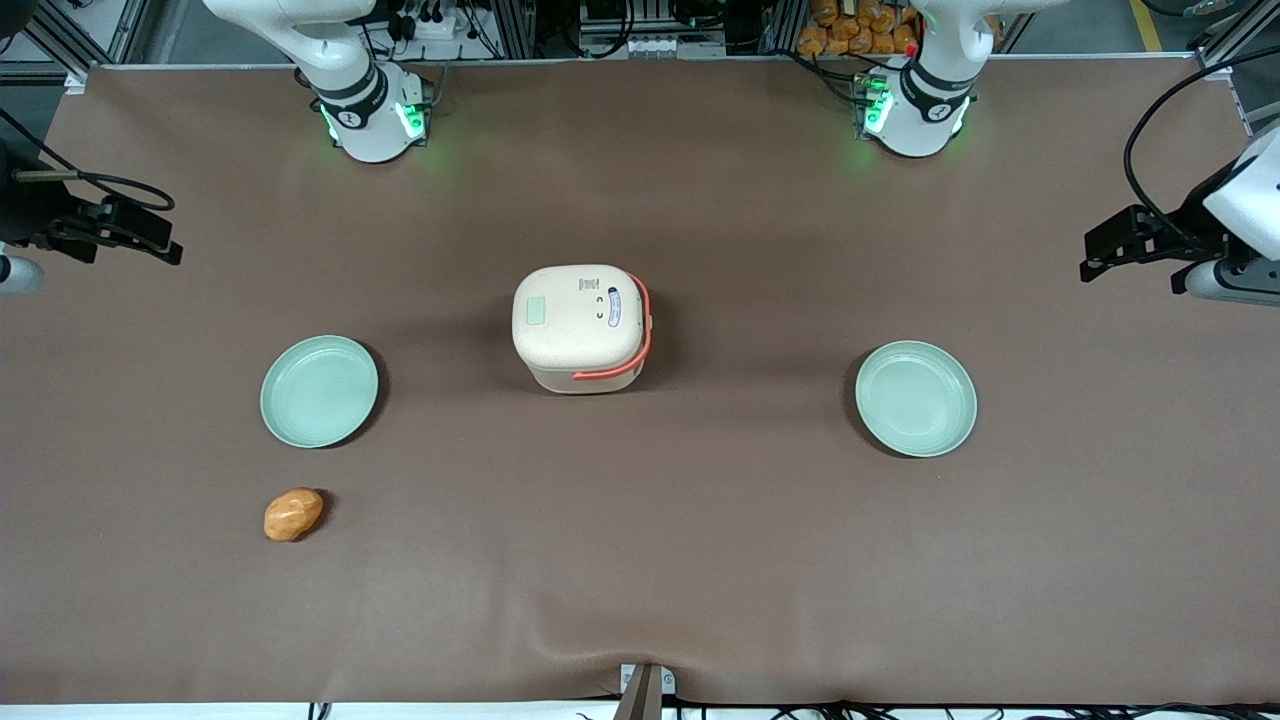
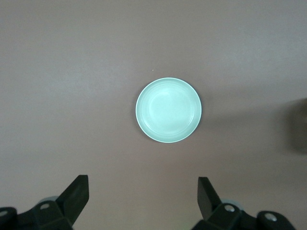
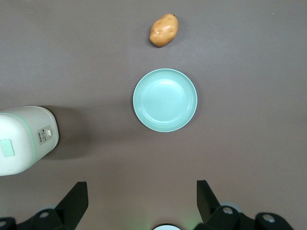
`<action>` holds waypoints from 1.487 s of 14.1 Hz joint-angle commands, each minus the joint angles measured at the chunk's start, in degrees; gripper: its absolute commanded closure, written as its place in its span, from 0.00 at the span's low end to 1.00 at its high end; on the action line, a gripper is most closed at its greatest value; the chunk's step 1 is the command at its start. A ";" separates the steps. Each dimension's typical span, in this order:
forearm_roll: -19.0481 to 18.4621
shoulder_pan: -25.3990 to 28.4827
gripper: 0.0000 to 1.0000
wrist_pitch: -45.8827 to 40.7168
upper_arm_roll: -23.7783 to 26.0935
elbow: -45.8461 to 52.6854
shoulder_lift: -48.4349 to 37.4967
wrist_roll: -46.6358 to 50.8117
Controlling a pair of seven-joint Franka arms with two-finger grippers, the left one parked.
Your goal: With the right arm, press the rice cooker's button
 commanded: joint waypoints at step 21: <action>1.02 10.52 0.02 4.24 0.67 -0.56 -0.62 -1.36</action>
